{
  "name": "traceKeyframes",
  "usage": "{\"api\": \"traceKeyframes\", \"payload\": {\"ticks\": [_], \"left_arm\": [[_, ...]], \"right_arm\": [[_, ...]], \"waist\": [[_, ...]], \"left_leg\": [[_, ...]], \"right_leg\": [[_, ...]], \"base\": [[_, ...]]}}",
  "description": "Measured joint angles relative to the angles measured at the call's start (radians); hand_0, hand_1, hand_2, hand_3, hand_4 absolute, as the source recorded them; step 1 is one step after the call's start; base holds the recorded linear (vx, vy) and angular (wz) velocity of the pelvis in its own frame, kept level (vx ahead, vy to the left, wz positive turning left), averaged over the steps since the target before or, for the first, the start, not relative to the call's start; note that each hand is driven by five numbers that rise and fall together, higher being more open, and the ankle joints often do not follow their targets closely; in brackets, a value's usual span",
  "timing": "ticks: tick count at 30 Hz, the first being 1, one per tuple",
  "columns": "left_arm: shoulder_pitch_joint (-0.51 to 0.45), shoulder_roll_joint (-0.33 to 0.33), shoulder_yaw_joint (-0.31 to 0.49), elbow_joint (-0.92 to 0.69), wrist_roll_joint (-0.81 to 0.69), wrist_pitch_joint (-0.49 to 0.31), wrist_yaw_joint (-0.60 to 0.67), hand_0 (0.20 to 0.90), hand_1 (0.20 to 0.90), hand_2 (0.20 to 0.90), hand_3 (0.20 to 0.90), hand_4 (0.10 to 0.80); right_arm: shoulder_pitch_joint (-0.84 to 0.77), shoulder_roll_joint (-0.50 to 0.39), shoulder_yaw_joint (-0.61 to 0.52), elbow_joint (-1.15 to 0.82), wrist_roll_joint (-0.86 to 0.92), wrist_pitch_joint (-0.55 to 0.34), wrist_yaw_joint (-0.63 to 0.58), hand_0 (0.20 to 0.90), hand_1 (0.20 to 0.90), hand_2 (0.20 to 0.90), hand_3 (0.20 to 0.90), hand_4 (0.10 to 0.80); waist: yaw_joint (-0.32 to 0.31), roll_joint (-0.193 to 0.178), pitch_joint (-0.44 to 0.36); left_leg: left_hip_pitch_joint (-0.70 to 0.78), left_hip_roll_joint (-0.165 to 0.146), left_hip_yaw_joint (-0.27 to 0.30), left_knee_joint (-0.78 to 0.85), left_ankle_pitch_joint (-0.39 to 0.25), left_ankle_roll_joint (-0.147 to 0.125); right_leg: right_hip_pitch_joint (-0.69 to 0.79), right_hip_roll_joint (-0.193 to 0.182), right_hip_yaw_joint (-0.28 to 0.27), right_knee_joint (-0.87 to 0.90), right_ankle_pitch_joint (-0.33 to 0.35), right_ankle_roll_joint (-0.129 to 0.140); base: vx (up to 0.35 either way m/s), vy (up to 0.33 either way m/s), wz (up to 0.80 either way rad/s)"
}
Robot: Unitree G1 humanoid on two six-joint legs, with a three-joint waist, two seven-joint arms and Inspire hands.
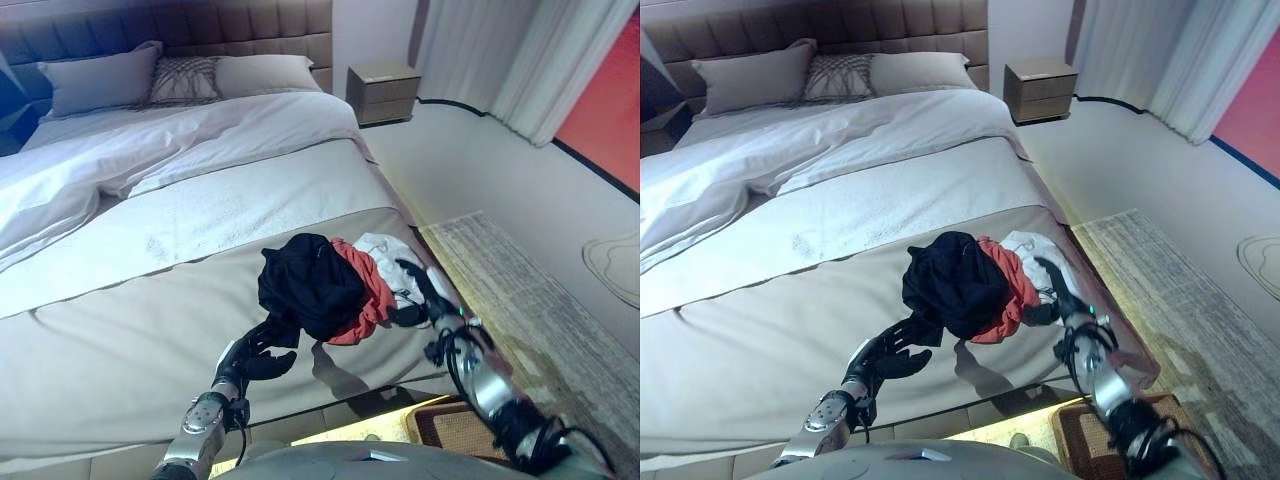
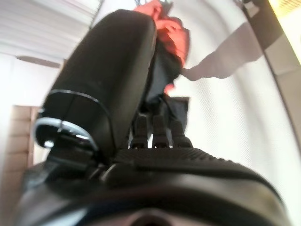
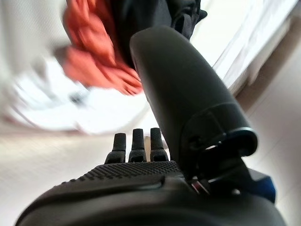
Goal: Pick up the clothes from the bed and place them into the basket
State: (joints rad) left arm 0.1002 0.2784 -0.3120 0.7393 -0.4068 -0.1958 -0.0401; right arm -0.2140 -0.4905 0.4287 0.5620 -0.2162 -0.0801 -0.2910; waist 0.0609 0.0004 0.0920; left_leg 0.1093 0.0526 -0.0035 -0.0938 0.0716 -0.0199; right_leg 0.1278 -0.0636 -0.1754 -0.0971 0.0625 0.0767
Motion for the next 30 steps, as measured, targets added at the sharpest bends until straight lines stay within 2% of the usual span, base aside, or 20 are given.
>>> {"api": "traceKeyframes", "payload": {"ticks": [1,5,9,12,14,16,17,19,21,22,25,27,30], "left_arm": [[-0.003,0.001,0.002,0.013,0.005,0.0,0.003,0.9,0.9,0.9,0.9,0.8],[-0.048,0.009,0.0,0.028,0.017,0.0,0.008,0.9,0.9,0.9,0.9,0.8],[-0.072,0.029,-0.028,0.015,0.036,0.0,0.016,0.9,0.9,0.9,0.9,0.8],[-0.092,0.072,-0.073,-0.031,0.044,-0.004,0.014,0.9,0.9,0.9,0.9,0.8],[-0.11,0.093,-0.087,-0.057,0.043,-0.004,0.015,0.9,0.9,0.9,0.9,0.8],[-0.114,0.105,-0.088,-0.079,0.033,-0.012,0.014,0.9,0.9,0.9,0.9,0.8],[-0.121,0.119,-0.087,-0.105,0.029,-0.023,0.011,0.9,0.9,0.9,0.9,0.8],[-0.141,0.134,-0.086,-0.136,0.012,-0.043,0.007,0.9,0.9,0.9,0.9,0.8],[-0.165,0.14,-0.085,-0.145,-0.004,-0.06,0.007,0.9,0.9,0.9,0.9,0.8],[-0.171,0.142,-0.085,-0.147,-0.01,-0.065,0.007,0.9,0.9,0.9,0.9,0.8],[-0.176,0.167,-0.086,-0.177,-0.044,-0.069,-0.001,0.9,0.9,0.9,0.9,0.8],[-0.166,0.17,-0.087,-0.207,-0.079,-0.069,-0.007,0.9,0.9,0.9,0.9,0.8],[-0.136,0.194,-0.09,-0.311,-0.142,-0.085,-0.017,0.9,0.9,0.9,0.9,0.8]], "right_arm": [[-0.055,-0.015,0.018,0.0,-0.021,0.024,0.0,0.9,0.9,0.9,0.9,0.8],[-0.298,-0.06,0.068,0.03,-0.044,0.109,-0.002,0.9,0.9,0.9,0.9,0.8],[-0.48,-0.081,0.119,0.095,-0.074,0.153,-0.008,0.9,0.9,0.9,0.9,0.8],[-0.621,-0.089,0.162,0.17,-0.102,0.18,-0.009,0.9,0.9,0.9,0.9,0.8],[-0.683,-0.092,0.18,0.208,-0.128,0.194,-0.005,0.9,0.9,0.9,0.9,0.8],[-0.725,-0.103,0.206,0.21,-0.157,0.21,-0.003,0.9,0.9,0.9,0.9,0.8],[-0.763,-0.116,0.231,0.21,-0.169,0.22,0.002,0.9,0.9,0.9,0.9,0.8],[-0.816,-0.133,0.249,0.21,-0.194,0.253,0.011,0.9,0.9,0.9,0.9,0.8],[-0.862,-0.134,0.265,0.225,-0.202,0.281,0.014,0.9,0.9,0.9,0.9,0.8],[-0.87,-0.134,0.266,0.225,-0.203,0.287,0.015,0.9,0.9,0.9,0.9,0.8],[-0.906,-0.135,0.295,0.251,-0.216,0.312,0.04,0.9,0.9,0.9,0.9,0.8],[-0.92,-0.138,0.302,0.272,-0.247,0.327,0.062,0.9,0.9,0.9,0.9,0.8],[-0.975,-0.15,0.335,0.351,-0.28,0.345,0.09,0.9,0.9,0.9,0.9,0.8]], "waist": [[0.011,0.001,0.007],[0.059,0.015,0.088],[0.126,0.049,0.142],[0.18,0.085,0.201],[0.223,0.098,0.247],[0.244,0.1,0.283],[0.253,0.096,0.311],[0.272,0.087,0.369],[0.282,0.086,0.425],[0.291,0.085,0.434],[0.309,0.071,0.451],[0.313,0.071,0.452],[0.316,0.071,0.452]], "left_leg": [[-0.002,-0.001,-0.011,0.002,0.005,0.006],[-0.054,-0.008,-0.071,0.035,0.025,-0.003],[-0.125,-0.02,-0.136,0.062,0.039,-0.016],[-0.207,-0.027,-0.184,0.105,0.046,-0.037],[-0.232,-0.03,-0.196,0.109,0.059,-0.051],[-0.278,-0.043,-0.211,0.137,0.056,-0.057],[-0.314,-0.057,-0.213,0.172,0.034,-0.07],[-0.374,-0.099,-0.218,0.236,0.032,-0.061],[-0.421,-0.129,-0.218,0.317,0.008,-0.055],[-0.443,-0.143,-0.218,0.348,-0.005,-0.049],[-0.576,-0.166,-0.217,0.541,-0.085,-0.037],[-0.643,-0.178,-0.215,0.629,-0.111,-0.022],[-0.765,-0.182,-0.208,0.746,-0.151,-0.013]], "right_leg": [[0.001,-0.001,-0.011,0.002,0.0,0.0],[-0.006,-0.002,-0.068,0.005,0.0,0.0],[-0.039,-0.004,-0.132,0.012,0.0,-0.001],[-0.108,-0.012,-0.172,0.071,-0.02,-0.028],[-0.154,-0.023,-0.184,0.133,-0.048,-0.034],[-0.228,-0.047,-0.194,0.246,-0.101,-0.04],[-0.288,-0.073,-0.189,0.342,-0.145,-0.042],[-0.387,-0.139,-0.188,0.51,-0.215,-0.049],[-0.439,-0.185,-0.185,0.62,-0.263,-0.059],[-0.458,-0.191,-0.183,0.647,-0.275,-0.057],[-0.558,-0.221,-0.178,0.788,-0.341,-0.076],[-0.613,-0.235,-0.168,0.856,-0.368,-0.087],[-0.722,-0.241,-0.154,0.958,-0.405,-0.103]], "base": [[-0.055,0.015,0.25],[-0.063,0.022,0.45],[-0.074,0.029,0.47],[-0.071,0.007,0.39],[-0.096,0.039,0.26],[-0.034,0.012,0.24],[-0.018,0.006,0.23],[-0.075,0.021,0.29],[-0.054,-0.009,0.24],[-0.054,0.014,0.17],[-0.043,0.058,0.15],[-0.044,0.068,0.08],[-0.032,0.041,0.01]]}}
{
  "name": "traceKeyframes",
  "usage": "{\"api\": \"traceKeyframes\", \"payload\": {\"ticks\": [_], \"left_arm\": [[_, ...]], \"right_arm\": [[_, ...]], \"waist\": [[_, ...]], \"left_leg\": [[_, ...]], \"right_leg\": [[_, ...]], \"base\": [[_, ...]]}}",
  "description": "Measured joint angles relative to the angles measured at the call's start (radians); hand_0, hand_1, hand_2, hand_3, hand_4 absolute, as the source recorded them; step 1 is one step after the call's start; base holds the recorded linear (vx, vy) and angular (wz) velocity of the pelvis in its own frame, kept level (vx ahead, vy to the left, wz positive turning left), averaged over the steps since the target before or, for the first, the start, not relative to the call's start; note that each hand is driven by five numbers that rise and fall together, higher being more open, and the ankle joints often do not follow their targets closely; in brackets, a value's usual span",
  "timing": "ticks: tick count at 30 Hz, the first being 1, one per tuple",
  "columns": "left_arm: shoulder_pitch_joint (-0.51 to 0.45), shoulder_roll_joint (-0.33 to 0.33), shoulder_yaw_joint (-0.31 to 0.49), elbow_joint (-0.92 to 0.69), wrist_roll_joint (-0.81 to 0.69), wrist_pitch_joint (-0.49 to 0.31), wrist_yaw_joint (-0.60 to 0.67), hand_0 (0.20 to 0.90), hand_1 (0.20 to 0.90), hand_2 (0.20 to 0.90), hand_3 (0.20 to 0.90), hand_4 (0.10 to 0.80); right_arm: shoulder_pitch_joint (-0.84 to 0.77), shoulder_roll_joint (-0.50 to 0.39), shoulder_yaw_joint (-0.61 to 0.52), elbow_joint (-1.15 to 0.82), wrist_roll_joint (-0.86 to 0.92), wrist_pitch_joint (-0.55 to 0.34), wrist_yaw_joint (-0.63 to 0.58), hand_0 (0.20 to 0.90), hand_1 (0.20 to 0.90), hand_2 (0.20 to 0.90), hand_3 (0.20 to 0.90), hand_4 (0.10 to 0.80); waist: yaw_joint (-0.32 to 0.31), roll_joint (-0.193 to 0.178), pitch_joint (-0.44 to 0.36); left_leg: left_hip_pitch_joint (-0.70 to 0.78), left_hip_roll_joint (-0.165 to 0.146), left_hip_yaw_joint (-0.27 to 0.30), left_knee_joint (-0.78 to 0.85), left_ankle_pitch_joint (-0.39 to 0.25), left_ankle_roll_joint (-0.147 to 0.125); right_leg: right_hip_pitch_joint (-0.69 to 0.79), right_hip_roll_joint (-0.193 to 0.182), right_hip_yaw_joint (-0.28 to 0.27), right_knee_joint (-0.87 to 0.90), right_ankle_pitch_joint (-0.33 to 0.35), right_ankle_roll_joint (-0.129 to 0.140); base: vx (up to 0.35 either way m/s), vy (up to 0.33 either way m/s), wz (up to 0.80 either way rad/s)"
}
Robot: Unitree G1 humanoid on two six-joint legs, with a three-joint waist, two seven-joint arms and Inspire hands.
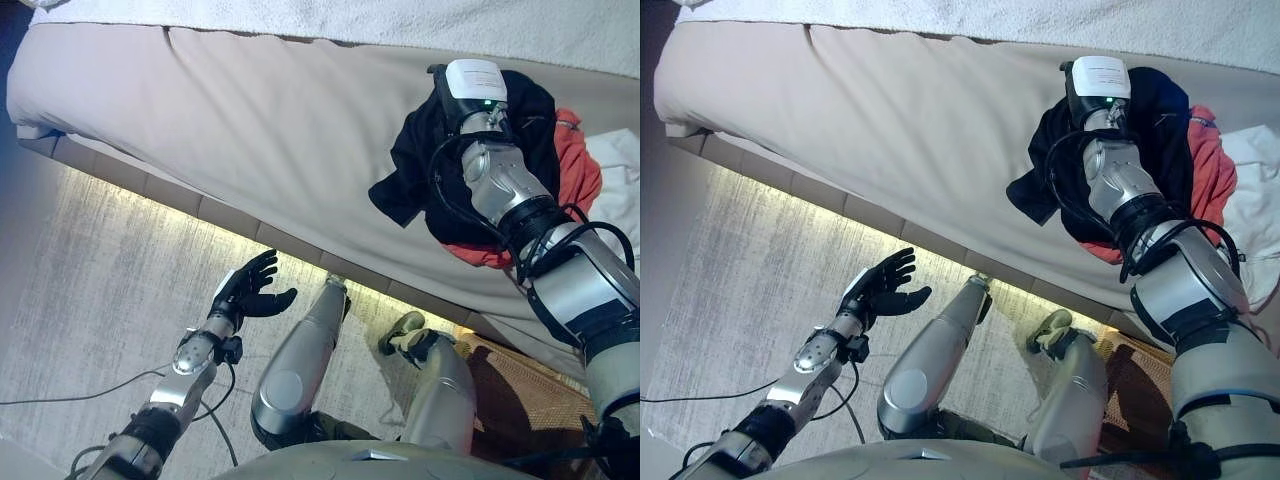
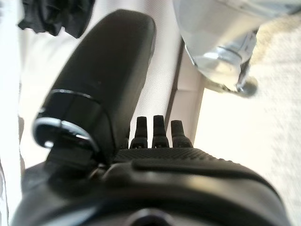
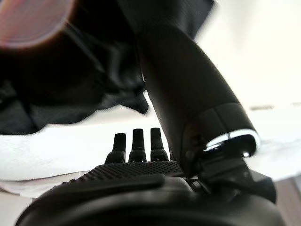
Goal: Pick up the clothes from the bed and place them into the basket
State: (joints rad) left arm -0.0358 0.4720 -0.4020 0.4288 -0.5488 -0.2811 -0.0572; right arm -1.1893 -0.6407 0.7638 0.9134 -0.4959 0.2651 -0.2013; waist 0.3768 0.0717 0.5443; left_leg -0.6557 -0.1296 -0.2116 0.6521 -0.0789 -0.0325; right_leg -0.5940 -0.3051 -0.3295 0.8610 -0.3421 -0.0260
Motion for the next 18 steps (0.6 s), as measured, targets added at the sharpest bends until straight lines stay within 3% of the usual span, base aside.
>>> {"api": "traceKeyframes", "payload": {"ticks": [8,17,18], "left_arm": [[0.03,0.067,0.014,-0.103,-0.121,-0.041,-0.017,0.9,0.9,0.9,0.9,0.8],[0.047,0.077,0.026,-0.111,-0.161,-0.051,-0.038,0.9,0.9,0.9,0.9,0.8],[0.047,0.081,0.027,-0.122,-0.165,-0.051,-0.038,0.9,0.9,0.9,0.9,0.8]], "right_arm": [[-0.124,-0.037,0.04,0.148,-0.011,0.068,0.112,0.9,0.9,0.9,0.9,0.8],[-0.248,-0.04,0.069,0.262,0.001,0.092,0.201,0.9,0.9,0.9,0.9,0.8],[-0.251,-0.048,0.069,0.266,0.038,0.087,0.193,0.844,0.844,0.844,0.834,0.734]], "waist": [[0.002,0.004,0.003],[0.024,0.004,0.003],[0.026,0.004,0.003]], "left_leg": [[-0.226,-0.009,-0.013,0.133,-0.032,-0.008],[-0.284,-0.011,-0.005,0.128,-0.035,-0.014],[-0.285,-0.011,0.0,0.118,-0.036,-0.015]], "right_leg": [[-0.221,-0.008,0.023,0.135,-0.019,-0.005],[-0.29,0.002,0.05,0.133,-0.019,-0.005],[-0.294,0.006,0.056,0.13,-0.019,-0.005]], "base": [[-0.007,-0.011,0.06],[0.005,-0.002,0.0],[0.018,-0.031,0.01]]}}
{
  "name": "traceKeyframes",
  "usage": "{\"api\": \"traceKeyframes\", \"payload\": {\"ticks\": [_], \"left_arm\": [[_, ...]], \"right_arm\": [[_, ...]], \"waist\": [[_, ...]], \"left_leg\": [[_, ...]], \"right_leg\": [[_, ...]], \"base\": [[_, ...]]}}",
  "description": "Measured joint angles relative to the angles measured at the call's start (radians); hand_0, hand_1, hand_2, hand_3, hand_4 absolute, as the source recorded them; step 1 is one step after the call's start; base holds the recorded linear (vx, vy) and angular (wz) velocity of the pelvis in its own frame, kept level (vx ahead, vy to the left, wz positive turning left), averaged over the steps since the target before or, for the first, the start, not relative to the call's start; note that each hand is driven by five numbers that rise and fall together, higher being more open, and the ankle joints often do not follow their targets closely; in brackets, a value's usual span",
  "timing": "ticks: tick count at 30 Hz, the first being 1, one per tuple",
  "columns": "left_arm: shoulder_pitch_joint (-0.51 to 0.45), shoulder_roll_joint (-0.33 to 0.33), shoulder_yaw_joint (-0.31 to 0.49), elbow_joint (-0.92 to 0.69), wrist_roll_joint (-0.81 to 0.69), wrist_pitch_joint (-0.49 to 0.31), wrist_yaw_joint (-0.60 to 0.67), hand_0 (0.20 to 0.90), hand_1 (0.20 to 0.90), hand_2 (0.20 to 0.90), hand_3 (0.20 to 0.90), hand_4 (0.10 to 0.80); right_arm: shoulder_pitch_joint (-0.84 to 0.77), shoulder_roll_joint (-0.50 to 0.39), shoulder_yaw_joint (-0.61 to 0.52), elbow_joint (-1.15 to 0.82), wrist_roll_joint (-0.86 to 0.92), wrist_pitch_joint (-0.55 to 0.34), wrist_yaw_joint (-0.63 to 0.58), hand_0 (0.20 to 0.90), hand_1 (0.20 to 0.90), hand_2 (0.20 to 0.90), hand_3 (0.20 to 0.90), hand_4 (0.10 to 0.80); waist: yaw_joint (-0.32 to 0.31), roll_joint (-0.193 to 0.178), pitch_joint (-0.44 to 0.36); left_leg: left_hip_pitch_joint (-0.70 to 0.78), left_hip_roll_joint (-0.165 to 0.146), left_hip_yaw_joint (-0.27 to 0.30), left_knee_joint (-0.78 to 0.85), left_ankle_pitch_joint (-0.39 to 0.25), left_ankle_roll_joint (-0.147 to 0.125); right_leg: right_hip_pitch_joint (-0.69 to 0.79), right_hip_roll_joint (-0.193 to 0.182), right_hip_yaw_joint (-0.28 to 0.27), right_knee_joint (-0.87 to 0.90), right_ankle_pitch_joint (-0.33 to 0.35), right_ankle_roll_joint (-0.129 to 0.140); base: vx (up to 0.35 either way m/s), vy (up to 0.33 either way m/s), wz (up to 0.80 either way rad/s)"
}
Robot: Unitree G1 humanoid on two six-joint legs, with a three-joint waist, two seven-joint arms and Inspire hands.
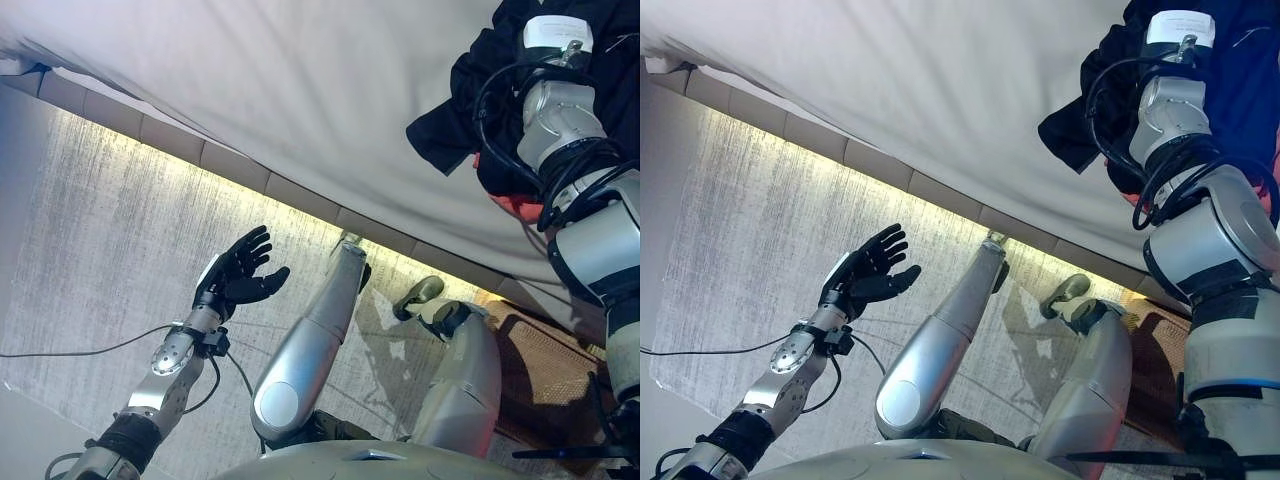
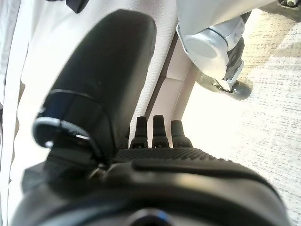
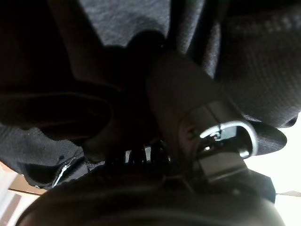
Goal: Pick up the clothes from the bed and place them into the basket
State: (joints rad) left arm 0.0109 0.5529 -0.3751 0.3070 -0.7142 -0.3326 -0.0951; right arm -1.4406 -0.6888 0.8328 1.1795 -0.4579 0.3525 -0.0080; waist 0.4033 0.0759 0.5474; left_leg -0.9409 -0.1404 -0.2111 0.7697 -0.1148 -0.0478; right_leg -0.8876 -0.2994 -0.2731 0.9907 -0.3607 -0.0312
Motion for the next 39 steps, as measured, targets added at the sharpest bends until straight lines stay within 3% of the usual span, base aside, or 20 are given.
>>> {"api": "traceKeyframes", "payload": {"ticks": [1,2,3,4,5,7,8,9,14,22,24,30,34,39], "left_arm": [[0.0,0.005,0.001,-0.013,-0.001,0.0,0.0,0.9,0.9,0.9,0.9,0.8],[0.0,0.008,0.001,-0.024,-0.001,-0.002,0.0,0.9,0.9,0.9,0.9,0.8],[0.006,0.009,0.001,-0.029,-0.001,-0.004,0.0,0.9,0.9,0.9,0.9,0.8],[0.032,0.011,0.007,-0.041,-0.001,-0.006,0.0,0.9,0.9,0.9,0.9,0.8],[0.044,0.014,0.019,-0.049,-0.001,-0.004,-0.003,0.9,0.9,0.9,0.9,0.8],[0.041,0.014,0.025,-0.05,-0.001,-0.006,-0.003,0.9,0.9,0.9,0.9,0.8],[0.043,0.011,0.026,-0.049,-0.001,-0.008,-0.002,0.9,0.9,0.9,0.9,0.8],[0.061,0.011,0.033,-0.051,-0.001,-0.027,0.001,0.9,0.9,0.9,0.9,0.8],[0.066,0.007,0.034,-0.044,0.0,-0.03,0.014,0.9,0.9,0.9,0.9,0.8],[0.046,0.003,0.035,-0.035,0.01,-0.04,0.023,0.9,0.9,0.9,0.9,0.8],[0.044,-0.012,0.037,-0.017,0.019,-0.038,0.023,0.9,0.9,0.9,0.9,0.8],[0.001,-0.039,0.037,-0.009,0.074,0.052,0.051,0.9,0.9,0.9,0.9,0.8],[-0.026,-0.035,0.037,0.006,0.089,0.098,0.075,0.9,0.9,0.9,0.9,0.8],[-0.046,-0.05,0.03,0.114,0.089,0.141,0.078,0.9,0.9,0.9,0.9,0.8]], "right_arm": [[0.0,-0.007,-0.004,0.007,0.041,-0.006,-0.006,0.535,0.535,0.535,0.475,0.375],[-0.004,-0.014,-0.004,0.013,0.073,-0.013,-0.012,0.3,0.3,0.3,0.2,0.1],[-0.005,-0.016,-0.007,0.014,0.096,-0.023,-0.016,0.3,0.3,0.3,0.2,0.1],[-0.004,-0.014,-0.01,0.011,0.131,-0.041,-0.019,0.3,0.3,0.3,0.2,0.1],[-0.008,-0.031,-0.015,-0.006,0.184,-0.071,-0.033,0.3,0.3,0.3,0.2,0.1],[-0.007,-0.055,-0.052,-0.003,0.248,-0.086,-0.059,0.3,0.3,0.3,0.2,0.1],[-0.008,-0.068,-0.072,-0.007,0.266,-0.091,-0.066,0.3,0.3,0.3,0.2,0.1],[-0.002,-0.074,-0.08,-0.028,0.286,-0.109,-0.1,0.3,0.3,0.3,0.2,0.1],[0.07,-0.073,-0.08,-0.071,0.304,-0.135,-0.158,0.3,0.3,0.3,0.2,0.1],[0.15,-0.077,-0.081,-0.129,0.341,-0.145,-0.176,0.3,0.3,0.3,0.2,0.1],[0.155,-0.083,-0.082,-0.135,0.36,-0.146,-0.179,0.3,0.3,0.3,0.2,0.1],[0.162,-0.187,-0.16,-0.222,0.443,-0.186,-0.186,0.3,0.3,0.3,0.2,0.1],[0.14,-0.243,-0.165,-0.215,0.477,-0.198,-0.177,0.3,0.3,0.3,0.2,0.1],[0.117,-0.305,-0.19,-0.202,0.538,-0.223,-0.153,0.3,0.3,0.3,0.2,0.1]], "waist": [[0.0,0.0,0.0],[-0.004,0.0,0.0],[-0.007,0.0,-0.001],[0.001,0.002,-0.002],[-0.008,0.0,0.0],[-0.026,0.0,0.0],[-0.025,0.005,0.001],[-0.027,0.012,0.001],[-0.034,0.012,0.002],[-0.074,0.006,0.005],[-0.082,0.003,0.004],[-0.107,-0.024,-0.001],[-0.145,-0.06,-0.02],[-0.211,-0.104,-0.146]], "left_leg": [[0.0,0.0,0.008,-0.003,0.0,-0.008],[-0.007,-0.005,0.012,0.026,-0.011,-0.024],[-0.018,-0.01,0.017,0.098,-0.026,-0.007],[-0.004,-0.018,0.024,0.235,-0.063,0.035],[0.025,-0.015,0.028,0.203,-0.142,0.017],[0.023,-0.03,0.04,0.197,-0.136,0.025],[0.023,-0.036,0.052,0.2,-0.134,0.029],[0.025,-0.032,0.056,0.2,-0.121,0.041],[0.101,-0.021,0.083,0.156,-0.104,0.046],[0.376,-0.013,0.094,-0.031,-0.072,0.066],[0.476,0.001,0.106,-0.118,-0.054,0.07],[0.732,0.037,0.125,-0.401,0.045,0.067],[0.878,0.053,0.144,-0.538,0.081,0.064],[0.947,0.073,0.179,-0.652,0.095,0.061]], "right_leg": [[-0.003,-0.005,0.01,-0.004,0.0,0.0],[-0.002,-0.012,0.015,-0.012,0.0,0.0],[-0.001,-0.02,0.014,-0.01,0.0,0.0],[0.002,-0.017,0.013,0.002,0.001,0.001],[-0.008,-0.003,0.018,0.037,0.005,0.01],[0.012,0.015,0.003,0.092,0.002,0.01],[0.03,0.033,0.008,0.081,-0.034,-0.023],[0.035,0.036,0.011,0.07,-0.027,-0.021],[0.106,0.038,0.014,0.02,-0.012,-0.02],[0.356,0.049,0.021,-0.155,0.032,0.007],[0.443,0.063,0.028,-0.238,0.058,0.017],[0.66,0.119,0.037,-0.502,0.17,0.034],[0.788,0.148,0.05,-0.627,0.208,0.047],[0.849,0.18,0.077,-0.764,0.248,0.061]], "base": [[0.026,-0.043,0.08],[0.032,-0.045,0.06],[0.026,-0.034,-0.25],[0.024,-0.025,-0.45],[0.012,-0.015,-0.26],[-0.003,-0.008,0.15],[0.0,0.0,0.0],[-0.017,0.013,-0.1],[-0.01,0.043,-0.09],[0.052,0.007,-0.1],[0.102,0.008,-0.28],[0.092,-0.006,-0.26],[0.137,0.0,-0.22],[0.047,0.013,-0.26]]}}
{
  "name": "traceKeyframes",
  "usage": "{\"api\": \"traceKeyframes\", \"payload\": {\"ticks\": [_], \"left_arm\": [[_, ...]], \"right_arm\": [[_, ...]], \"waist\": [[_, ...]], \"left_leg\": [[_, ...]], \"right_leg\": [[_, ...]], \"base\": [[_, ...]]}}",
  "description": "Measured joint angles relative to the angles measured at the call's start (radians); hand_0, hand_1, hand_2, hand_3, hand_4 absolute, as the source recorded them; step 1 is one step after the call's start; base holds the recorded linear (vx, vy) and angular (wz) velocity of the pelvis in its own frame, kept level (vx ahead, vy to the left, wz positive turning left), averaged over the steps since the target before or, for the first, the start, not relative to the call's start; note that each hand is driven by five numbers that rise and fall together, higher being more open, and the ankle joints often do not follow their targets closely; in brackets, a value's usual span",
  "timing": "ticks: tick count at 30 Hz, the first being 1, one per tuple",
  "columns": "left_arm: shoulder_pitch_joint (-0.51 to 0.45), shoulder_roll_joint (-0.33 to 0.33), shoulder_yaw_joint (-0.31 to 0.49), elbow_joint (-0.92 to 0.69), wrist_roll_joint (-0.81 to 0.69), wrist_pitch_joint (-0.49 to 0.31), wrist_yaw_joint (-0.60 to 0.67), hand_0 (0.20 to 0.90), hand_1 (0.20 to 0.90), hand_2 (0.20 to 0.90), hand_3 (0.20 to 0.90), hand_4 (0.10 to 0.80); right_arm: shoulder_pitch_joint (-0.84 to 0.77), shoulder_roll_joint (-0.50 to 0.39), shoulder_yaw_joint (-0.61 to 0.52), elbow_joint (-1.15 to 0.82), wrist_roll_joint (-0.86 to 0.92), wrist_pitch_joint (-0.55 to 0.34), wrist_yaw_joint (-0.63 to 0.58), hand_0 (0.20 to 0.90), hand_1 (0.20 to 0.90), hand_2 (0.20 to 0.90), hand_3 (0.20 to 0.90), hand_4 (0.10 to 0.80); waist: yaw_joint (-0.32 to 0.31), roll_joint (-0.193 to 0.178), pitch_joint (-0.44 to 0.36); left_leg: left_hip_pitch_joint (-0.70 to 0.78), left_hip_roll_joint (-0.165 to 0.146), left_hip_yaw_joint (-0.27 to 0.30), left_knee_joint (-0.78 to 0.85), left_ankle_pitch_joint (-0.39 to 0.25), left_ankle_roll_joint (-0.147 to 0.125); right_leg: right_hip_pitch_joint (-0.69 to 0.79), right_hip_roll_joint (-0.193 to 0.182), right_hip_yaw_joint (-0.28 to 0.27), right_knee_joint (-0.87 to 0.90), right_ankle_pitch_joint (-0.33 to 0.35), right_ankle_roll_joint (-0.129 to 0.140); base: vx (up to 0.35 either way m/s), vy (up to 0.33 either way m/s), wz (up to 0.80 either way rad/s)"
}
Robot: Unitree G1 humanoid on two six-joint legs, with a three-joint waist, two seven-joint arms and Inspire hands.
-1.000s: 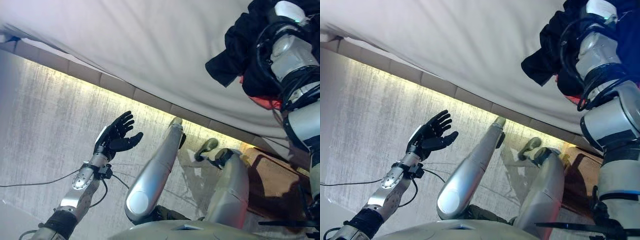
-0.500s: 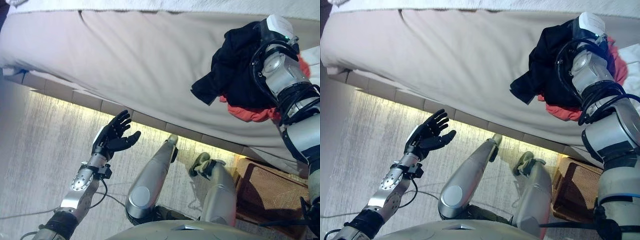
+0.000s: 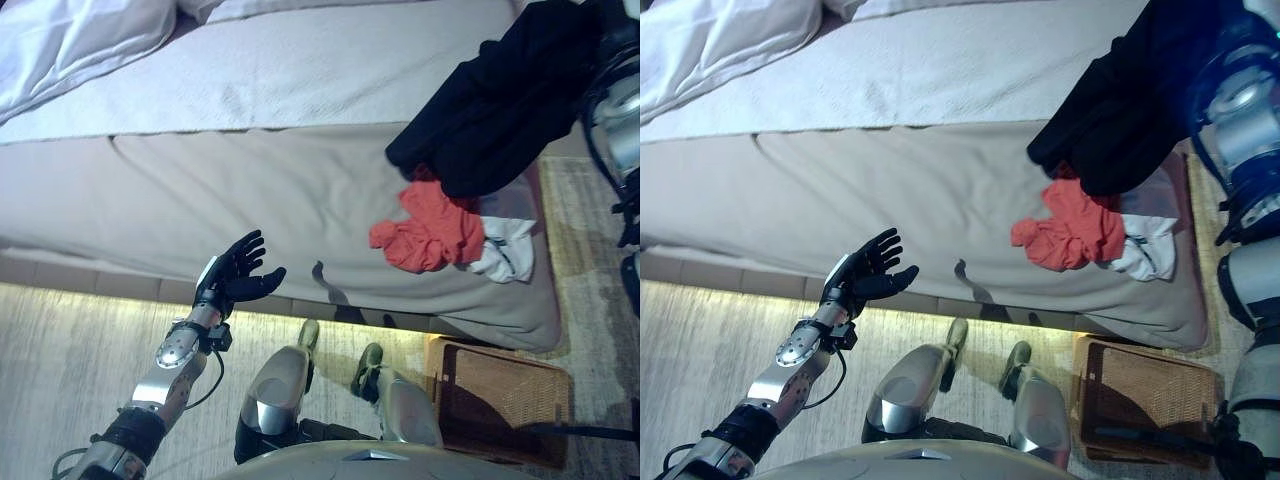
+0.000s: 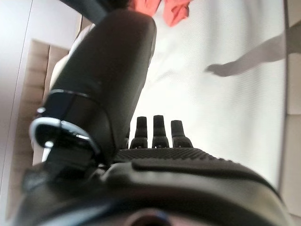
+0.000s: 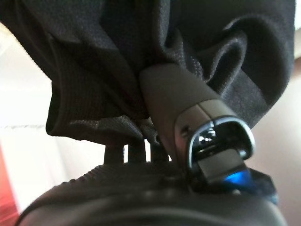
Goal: Pick up the clothes from the bed and place them into the basket
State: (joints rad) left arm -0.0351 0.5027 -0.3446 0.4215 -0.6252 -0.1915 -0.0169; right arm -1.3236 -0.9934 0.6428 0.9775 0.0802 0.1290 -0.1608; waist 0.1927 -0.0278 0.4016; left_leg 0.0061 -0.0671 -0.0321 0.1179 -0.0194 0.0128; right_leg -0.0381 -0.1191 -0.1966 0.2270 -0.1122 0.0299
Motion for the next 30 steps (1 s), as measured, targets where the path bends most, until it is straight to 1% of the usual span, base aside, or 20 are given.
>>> {"api": "traceKeyframes", "payload": {"ticks": [1,3,5,6,7,8,10,13,15,17,19,21,22,25,26,27,29,30], "left_arm": [[-0.011,-0.02,-0.015,0.068,0.0,0.019,-0.004,0.9,0.9,0.9,0.9,0.8],[-0.012,-0.034,-0.018,0.121,0.0,0.034,-0.014,0.9,0.9,0.9,0.9,0.8],[-0.012,-0.044,-0.036,0.192,0.001,0.041,-0.017,0.9,0.9,0.9,0.9,0.8],[-0.014,-0.048,-0.037,0.202,0.001,0.043,-0.018,0.9,0.9,0.9,0.9,0.8],[-0.02,-0.06,-0.036,0.22,0.007,0.043,-0.017,0.9,0.9,0.9,0.9,0.8],[-0.029,-0.068,-0.035,0.243,0.019,0.042,-0.018,0.9,0.9,0.9,0.9,0.8],[-0.057,-0.087,-0.034,0.29,0.032,0.043,-0.021,0.9,0.9,0.9,0.9,0.8],[-0.094,-0.117,-0.031,0.32,0.049,0.041,-0.031,0.9,0.9,0.9,0.9,0.8],[-0.117,-0.133,-0.03,0.35,0.084,0.038,-0.042,0.9,0.9,0.9,0.9,0.8],[-0.127,-0.14,-0.031,0.361,0.106,0.038,-0.052,0.9,0.9,0.9,0.9,0.8],[-0.134,-0.148,-0.028,0.374,0.128,0.038,-0.058,0.9,0.9,0.9,0.9,0.8],[-0.137,-0.157,-0.006,0.385,0.145,0.038,-0.057,0.9,0.9,0.9,0.9,0.8],[-0.137,-0.159,0.0,0.387,0.154,0.038,-0.056,0.9,0.9,0.9,0.9,0.8],[-0.138,-0.161,0.017,0.387,0.156,0.036,-0.052,0.9,0.9,0.9,0.9,0.8],[-0.137,-0.161,0.022,0.387,0.157,0.036,-0.049,0.9,0.9,0.9,0.9,0.8],[-0.136,-0.162,0.031,0.387,0.161,0.036,-0.044,0.9,0.9,0.9,0.9,0.8],[-0.136,-0.161,0.036,0.387,0.178,0.036,-0.036,0.9,0.9,0.9,0.9,0.8],[-0.136,-0.162,0.036,0.387,0.182,0.036,-0.031,0.9,0.9,0.9,0.9,0.8]], "right_arm": [[-0.005,-0.021,-0.001,0.0,0.008,-0.01,0.004,0.3,0.3,0.3,0.2,0.1],[-0.014,-0.029,-0.001,0.0,0.019,-0.026,0.01,0.3,0.3,0.3,0.2,0.1],[-0.014,-0.036,-0.001,-0.009,0.019,-0.03,0.018,0.3,0.3,0.3,0.2,0.1],[-0.014,-0.041,-0.001,-0.017,0.019,-0.03,0.018,0.3,0.3,0.3,0.2,0.1],[-0.013,-0.055,-0.001,-0.036,0.019,-0.031,0.018,0.3,0.3,0.3,0.2,0.1],[-0.012,-0.066,-0.003,-0.072,0.019,-0.031,0.017,0.3,0.3,0.3,0.2,0.1],[0.0,-0.081,-0.023,-0.117,0.019,-0.035,0.017,0.3,0.3,0.3,0.2,0.1],[0.058,-0.111,-0.085,-0.163,0.018,-0.039,0.015,0.3,0.3,0.3,0.2,0.1],[0.131,-0.123,-0.135,-0.197,0.018,-0.038,0.017,0.3,0.3,0.3,0.2,0.1],[0.177,-0.124,-0.163,-0.204,0.017,-0.036,0.022,0.3,0.3,0.3,0.2,0.1],[0.268,-0.124,-0.228,-0.238,0.017,-0.034,0.029,0.3,0.3,0.3,0.2,0.1],[0.36,-0.124,-0.274,-0.27,0.018,-0.034,0.056,0.3,0.3,0.3,0.2,0.1],[0.414,-0.124,-0.299,-0.285,0.018,-0.032,0.067,0.3,0.3,0.3,0.2,0.1],[0.64,-0.117,-0.423,-0.338,0.019,-0.03,0.106,0.3,0.3,0.3,0.2,0.1],[0.691,-0.101,-0.454,-0.338,0.019,-0.028,0.115,0.3,0.3,0.3,0.2,0.1],[0.765,-0.074,-0.491,-0.337,0.018,-0.018,0.128,0.3,0.3,0.3,0.2,0.1],[0.835,-0.045,-0.509,-0.33,0.018,-0.012,0.142,0.3,0.3,0.3,0.2,0.1],[0.867,-0.027,-0.512,-0.324,0.018,-0.014,0.146,0.3,0.3,0.3,0.2,0.1]], "waist": [[-0.018,-0.002,-0.049],[-0.047,-0.003,-0.056],[-0.092,-0.014,-0.109],[-0.103,-0.014,-0.118],[-0.123,-0.014,-0.124],[-0.148,-0.016,-0.125],[-0.175,-0.015,-0.127],[-0.225,-0.013,-0.137],[-0.236,-0.012,-0.146],[-0.265,-0.014,-0.151],[-0.277,-0.009,-0.166],[-0.292,-0.009,-0.166],[-0.304,-0.009,-0.166],[-0.327,-0.009,-0.167],[-0.339,-0.009,-0.167],[-0.358,-0.009,-0.167],[-0.38,-0.007,-0.168],[-0.395,-0.006,-0.168]], "left_leg": [[0.013,0.005,0.012,-0.029,0.009,0.002],[0.061,0.011,0.035,-0.053,0.013,0.002],[0.09,0.013,0.067,-0.093,0.013,0.002],[0.092,0.014,0.073,-0.096,0.013,0.002],[0.102,0.015,0.086,-0.101,0.013,0.002],[0.119,0.016,0.113,-0.109,0.014,0.001],[0.135,0.015,0.134,-0.119,0.013,0.001],[0.15,0.019,0.155,-0.139,0.014,0.001],[0.171,0.027,0.182,-0.162,0.013,0.001],[0.175,0.029,0.196,-0.165,0.013,0.001],[0.177,0.036,0.215,-0.187,0.013,0.001],[0.184,0.04,0.239,-0.197,0.013,0.001],[0.187,0.042,0.248,-0.198,0.013,0.001],[0.199,0.05,0.275,-0.205,0.013,0.001],[0.2,0.05,0.279,-0.205,0.013,0.001],[0.204,0.051,0.294,-0.206,0.013,0.001],[0.209,0.055,0.304,-0.206,0.013,0.001],[0.21,0.058,0.308,-0.206,0.013,0.001]], "right_leg": [[0.02,0.012,0.015,-0.054,0.031,0.003],[0.081,0.025,0.029,-0.126,0.066,0.0],[0.122,0.035,0.058,-0.216,0.099,0.005],[0.128,0.037,0.063,-0.233,0.11,0.004],[0.142,0.041,0.081,-0.265,0.134,0.004],[0.161,0.044,0.102,-0.298,0.154,0.0],[0.173,0.045,0.12,-0.318,0.164,-0.002],[0.168,0.05,0.146,-0.318,0.164,-0.001],[0.165,0.061,0.178,-0.318,0.164,-0.002],[0.16,0.064,0.193,-0.318,0.164,-0.002],[0.142,0.076,0.222,-0.318,0.164,-0.001],[0.136,0.084,0.246,-0.318,0.164,-0.001],[0.136,0.087,0.256,-0.318,0.164,-0.001],[0.133,0.098,0.281,-0.318,0.164,-0.001],[0.131,0.099,0.293,-0.318,0.164,-0.001],[0.131,0.102,0.303,-0.318,0.164,-0.001],[0.131,0.106,0.316,-0.318,0.164,-0.001],[0.129,0.109,0.324,-0.318,0.167,0.003]], "base": [[-0.007,0.021,-0.31],[-0.013,0.02,-0.42],[-0.026,0.02,-0.44],[-0.04,0.026,-0.37],[-0.044,0.027,-0.47],[-0.036,0.021,-0.56],[-0.017,0.007,-0.47],[-0.02,-0.006,-0.26],[-0.048,-0.01,-0.4],[-0.04,-0.005,-0.27],[0.0,-0.009,-0.34],[0.005,-0.025,-0.38],[0.005,-0.037,-0.3],[-0.003,-0.042,-0.27],[-0.023,-0.05,-0.31],[-0.027,-0.041,-0.27],[-0.019,-0.044,-0.26],[-0.011,-0.061,-0.28]]}}
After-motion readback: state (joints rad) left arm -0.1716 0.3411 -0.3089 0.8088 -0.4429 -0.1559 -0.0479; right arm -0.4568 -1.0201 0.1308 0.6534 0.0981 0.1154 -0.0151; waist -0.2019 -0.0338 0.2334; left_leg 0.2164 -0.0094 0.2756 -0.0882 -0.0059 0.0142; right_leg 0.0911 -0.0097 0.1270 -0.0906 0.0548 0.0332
